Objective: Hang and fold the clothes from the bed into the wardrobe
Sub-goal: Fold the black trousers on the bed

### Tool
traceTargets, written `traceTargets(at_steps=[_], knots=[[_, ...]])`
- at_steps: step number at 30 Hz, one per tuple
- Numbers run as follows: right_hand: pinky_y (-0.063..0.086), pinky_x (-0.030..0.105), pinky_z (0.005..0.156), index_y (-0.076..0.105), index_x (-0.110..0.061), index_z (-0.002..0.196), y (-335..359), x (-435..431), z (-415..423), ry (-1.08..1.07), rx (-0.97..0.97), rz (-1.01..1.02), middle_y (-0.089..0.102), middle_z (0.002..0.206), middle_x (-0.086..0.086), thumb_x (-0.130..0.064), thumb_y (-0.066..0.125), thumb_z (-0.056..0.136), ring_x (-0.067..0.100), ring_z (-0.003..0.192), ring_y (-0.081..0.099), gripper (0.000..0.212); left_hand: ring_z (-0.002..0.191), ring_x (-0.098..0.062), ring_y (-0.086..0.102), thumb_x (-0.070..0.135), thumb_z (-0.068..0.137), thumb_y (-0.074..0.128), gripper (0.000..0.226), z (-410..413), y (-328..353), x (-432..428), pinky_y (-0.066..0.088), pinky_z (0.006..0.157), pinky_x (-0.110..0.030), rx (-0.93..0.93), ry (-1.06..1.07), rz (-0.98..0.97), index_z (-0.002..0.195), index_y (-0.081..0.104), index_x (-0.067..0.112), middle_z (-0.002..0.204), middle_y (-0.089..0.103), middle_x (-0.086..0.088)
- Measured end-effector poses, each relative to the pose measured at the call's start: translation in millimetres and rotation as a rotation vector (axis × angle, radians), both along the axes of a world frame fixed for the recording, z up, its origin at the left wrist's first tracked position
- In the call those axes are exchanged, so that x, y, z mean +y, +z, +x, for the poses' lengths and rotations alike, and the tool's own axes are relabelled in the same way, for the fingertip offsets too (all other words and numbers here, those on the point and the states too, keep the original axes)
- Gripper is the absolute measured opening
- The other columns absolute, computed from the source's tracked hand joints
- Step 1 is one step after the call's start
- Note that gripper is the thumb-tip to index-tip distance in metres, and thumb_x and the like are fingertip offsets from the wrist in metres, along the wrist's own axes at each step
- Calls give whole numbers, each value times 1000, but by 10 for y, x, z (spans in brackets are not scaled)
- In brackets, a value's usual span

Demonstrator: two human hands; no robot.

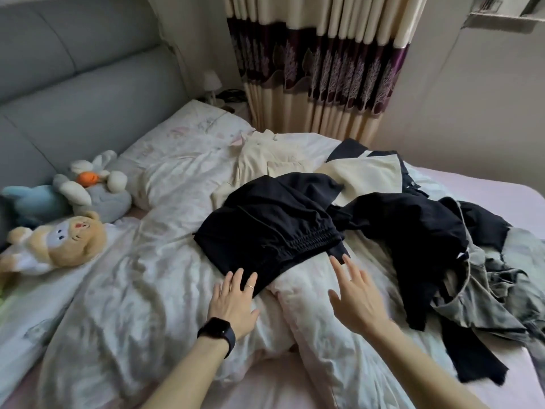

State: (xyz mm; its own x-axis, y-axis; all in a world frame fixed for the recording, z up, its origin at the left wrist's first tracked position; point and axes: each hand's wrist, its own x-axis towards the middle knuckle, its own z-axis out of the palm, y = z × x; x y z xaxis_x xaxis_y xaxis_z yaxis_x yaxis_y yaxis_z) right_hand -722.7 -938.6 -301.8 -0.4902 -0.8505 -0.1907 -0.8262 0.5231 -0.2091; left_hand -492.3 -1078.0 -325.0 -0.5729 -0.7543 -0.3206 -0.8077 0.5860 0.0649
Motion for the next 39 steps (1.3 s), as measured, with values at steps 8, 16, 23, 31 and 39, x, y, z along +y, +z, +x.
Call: traceTargets(at_steps=[8,16,23,31,39], knots=[[18,46,120,-10,-29,160,-527,-1011,-270,127,353,90,9,167,6,-6,51,89,31,154,6,96,133,-31,41,32,101,49,85,-220,-633,-427,36,106,-41,-42,-135,-186,157,-13,16,152,34,-11],[42,36,91,59,-14,117,-259,-766,1,39,355,-35,61,94,3,-17,60,83,29,96,56,34,98,-25,63,32,95,42,55,6,-35,-408,46,77,-36,217,-97,-101,150,40,24,110,65,1],[47,39,67,54,-20,105,986,411,209,-272,-58,-413,69,91,6,-32,54,85,36,84,65,24,88,-35,67,16,89,69,33,61,1291,221,44,67,-29,787,-8,-19,121,64,13,105,71,-8],[39,34,62,32,-31,117,2687,2435,357,-191,33,-337,58,79,-4,-33,71,73,35,79,67,59,86,-33,69,21,95,64,29,-136,3036,1457,55,67,-38,1042,-281,-234,123,65,11,103,71,-9],[53,37,75,60,-26,108,3912,3836,363,-206,317,-799,72,99,5,-25,66,88,36,87,68,21,82,-40,68,46,98,53,43,23,4251,2640,51,63,-42,1149,-241,-430,126,57,14,91,72,-16]])
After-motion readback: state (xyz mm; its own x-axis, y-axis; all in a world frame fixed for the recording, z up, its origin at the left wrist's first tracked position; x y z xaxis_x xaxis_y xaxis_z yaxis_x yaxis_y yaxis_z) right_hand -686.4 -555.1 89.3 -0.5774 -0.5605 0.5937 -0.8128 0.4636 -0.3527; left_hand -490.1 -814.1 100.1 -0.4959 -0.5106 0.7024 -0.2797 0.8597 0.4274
